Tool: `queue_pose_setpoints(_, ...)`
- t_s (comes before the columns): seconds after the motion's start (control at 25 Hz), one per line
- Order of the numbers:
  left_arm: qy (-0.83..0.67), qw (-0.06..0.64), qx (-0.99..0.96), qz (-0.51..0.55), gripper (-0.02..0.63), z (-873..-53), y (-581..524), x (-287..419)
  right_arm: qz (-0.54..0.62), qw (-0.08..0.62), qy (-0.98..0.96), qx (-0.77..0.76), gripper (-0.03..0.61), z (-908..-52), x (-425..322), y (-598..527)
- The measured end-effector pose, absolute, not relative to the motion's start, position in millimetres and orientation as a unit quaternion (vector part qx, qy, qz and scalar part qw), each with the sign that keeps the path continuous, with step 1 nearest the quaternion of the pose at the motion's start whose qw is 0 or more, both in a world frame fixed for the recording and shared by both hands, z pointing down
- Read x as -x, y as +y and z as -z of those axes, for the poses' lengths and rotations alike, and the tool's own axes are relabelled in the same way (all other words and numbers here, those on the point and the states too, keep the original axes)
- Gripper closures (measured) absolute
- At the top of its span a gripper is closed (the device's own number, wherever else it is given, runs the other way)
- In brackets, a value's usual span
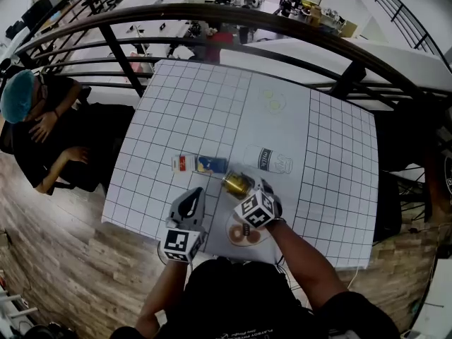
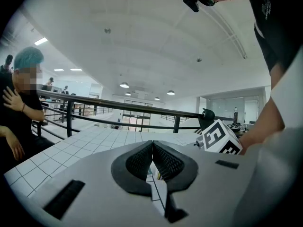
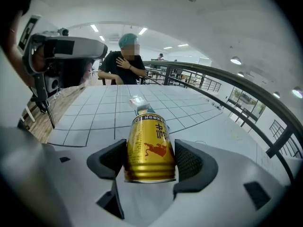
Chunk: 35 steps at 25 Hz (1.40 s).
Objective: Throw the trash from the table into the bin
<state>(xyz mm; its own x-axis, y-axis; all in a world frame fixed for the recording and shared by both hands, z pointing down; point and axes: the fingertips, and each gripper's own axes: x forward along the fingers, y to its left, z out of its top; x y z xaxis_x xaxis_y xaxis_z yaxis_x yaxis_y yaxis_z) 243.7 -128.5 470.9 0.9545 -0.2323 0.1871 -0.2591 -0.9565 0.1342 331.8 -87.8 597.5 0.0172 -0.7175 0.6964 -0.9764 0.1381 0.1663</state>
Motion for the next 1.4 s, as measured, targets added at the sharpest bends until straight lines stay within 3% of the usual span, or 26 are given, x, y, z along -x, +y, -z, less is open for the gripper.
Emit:
queue_pose_setpoints(1.0, -0.141, 0.048, -0.986, -0.069, 0.591, -435.9, -82.3, -256.2, -0.102, 0.012, -0.694, -0.713, 0.255, -413.7, -331.5, -42.1)
queue_pose_setpoints(1.4, -0.163, 0.031, -0.984, -0.067, 0.591, -420.5, -40.1, -252.9, -0.060, -0.034, -0.724, -0.687, 0.255, -385.6, -316.2, -2.4)
